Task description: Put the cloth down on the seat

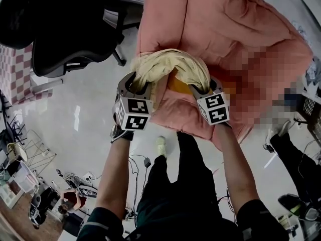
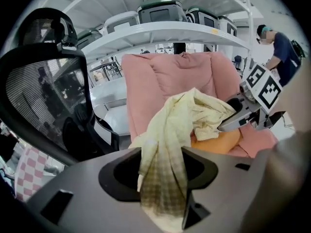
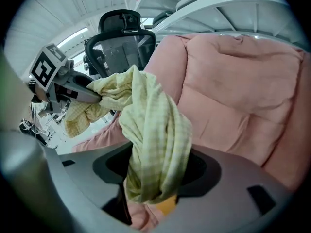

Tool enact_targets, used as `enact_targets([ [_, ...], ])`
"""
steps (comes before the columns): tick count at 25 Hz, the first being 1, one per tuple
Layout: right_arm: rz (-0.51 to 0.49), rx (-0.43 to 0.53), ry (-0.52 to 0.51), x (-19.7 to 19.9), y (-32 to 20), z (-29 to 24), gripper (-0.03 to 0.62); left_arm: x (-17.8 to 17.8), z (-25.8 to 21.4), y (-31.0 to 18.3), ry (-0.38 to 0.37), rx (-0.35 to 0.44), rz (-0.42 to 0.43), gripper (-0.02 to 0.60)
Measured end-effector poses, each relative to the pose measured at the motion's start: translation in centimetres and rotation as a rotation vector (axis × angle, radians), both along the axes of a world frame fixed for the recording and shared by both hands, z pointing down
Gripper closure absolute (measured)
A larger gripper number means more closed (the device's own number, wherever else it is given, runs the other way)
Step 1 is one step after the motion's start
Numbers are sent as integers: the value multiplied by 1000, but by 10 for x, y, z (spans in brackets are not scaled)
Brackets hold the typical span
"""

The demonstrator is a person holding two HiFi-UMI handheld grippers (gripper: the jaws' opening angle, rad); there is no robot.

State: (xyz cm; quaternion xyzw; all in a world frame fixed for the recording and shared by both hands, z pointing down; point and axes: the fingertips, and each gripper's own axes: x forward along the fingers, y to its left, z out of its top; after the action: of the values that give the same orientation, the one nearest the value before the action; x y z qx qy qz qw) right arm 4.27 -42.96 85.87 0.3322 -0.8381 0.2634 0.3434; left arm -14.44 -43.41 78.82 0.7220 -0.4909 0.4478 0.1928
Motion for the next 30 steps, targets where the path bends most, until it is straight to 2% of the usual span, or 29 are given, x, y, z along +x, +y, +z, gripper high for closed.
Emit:
enact_targets([
  [4,3,-28,14,5,2,4,302,-2,-16,-2,3,23,4,359],
  [11,26,-1,52,12,1,2,301,-4,-33,-2,1,71,-10,400],
  [16,65,67,34,12,7,-33,373,1,-54,12,42,105,-19,420],
  [18,82,93,8,9,12,-53,407,3,-69,17,77,129,-33,436],
  [22,141,162,-67,5,22,-103,468,10,-102,30,210,173,-97,499],
  [30,255,253,-164,4,64,-200,554,29,-176,64,357,240,-91,555],
])
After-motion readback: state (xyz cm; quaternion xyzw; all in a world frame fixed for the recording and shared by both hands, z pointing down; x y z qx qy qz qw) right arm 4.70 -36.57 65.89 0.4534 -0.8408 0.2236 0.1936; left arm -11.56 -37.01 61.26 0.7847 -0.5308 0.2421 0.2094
